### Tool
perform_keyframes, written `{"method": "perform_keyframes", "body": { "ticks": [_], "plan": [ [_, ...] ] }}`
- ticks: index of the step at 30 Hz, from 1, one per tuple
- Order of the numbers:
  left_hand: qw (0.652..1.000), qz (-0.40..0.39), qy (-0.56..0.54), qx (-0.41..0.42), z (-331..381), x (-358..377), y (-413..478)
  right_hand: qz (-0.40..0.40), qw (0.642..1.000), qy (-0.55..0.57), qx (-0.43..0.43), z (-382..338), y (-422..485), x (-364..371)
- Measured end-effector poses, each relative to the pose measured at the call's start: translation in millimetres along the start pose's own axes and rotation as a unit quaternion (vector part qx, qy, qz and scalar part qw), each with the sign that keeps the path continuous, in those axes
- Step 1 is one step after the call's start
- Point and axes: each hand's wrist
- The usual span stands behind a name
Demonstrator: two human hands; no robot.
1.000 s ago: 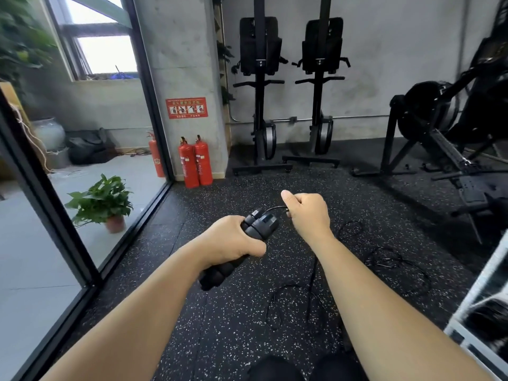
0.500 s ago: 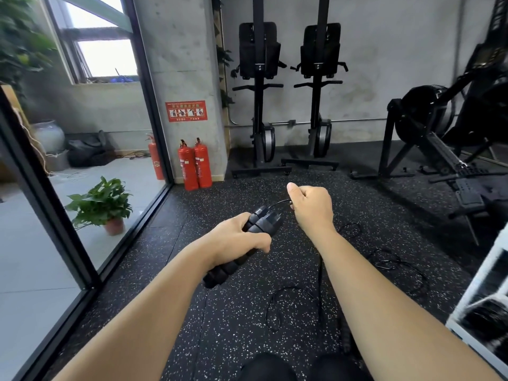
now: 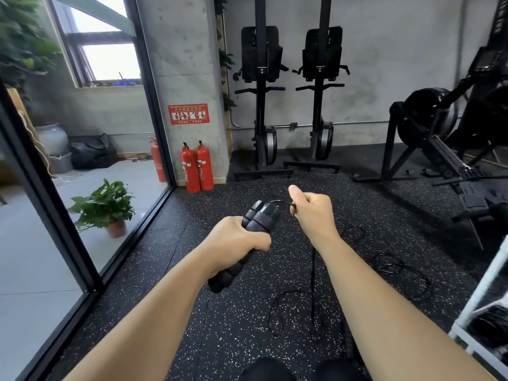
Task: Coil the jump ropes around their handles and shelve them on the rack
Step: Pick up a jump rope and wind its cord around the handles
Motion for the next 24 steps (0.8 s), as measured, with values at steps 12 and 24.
{"method": "perform_keyframes", "body": {
  "ticks": [12,24],
  "plan": [
    [0.996,0.039,-0.025,0.076,5.1,1.5,-0.2,-0.004,0.930,-0.366,-0.031,-6.9,-15.4,9.7],
    [0.997,-0.023,-0.043,0.055,-0.5,3.2,4.5,-0.171,0.850,-0.480,-0.137,-26.6,-31.1,21.1]
  ]
}}
Point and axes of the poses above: each hand's wrist, its own y-axis towards the middle knuckle, its own x-axis out of the palm, z = x × y, and after that the axes turned 5 degrees about y, right-handed
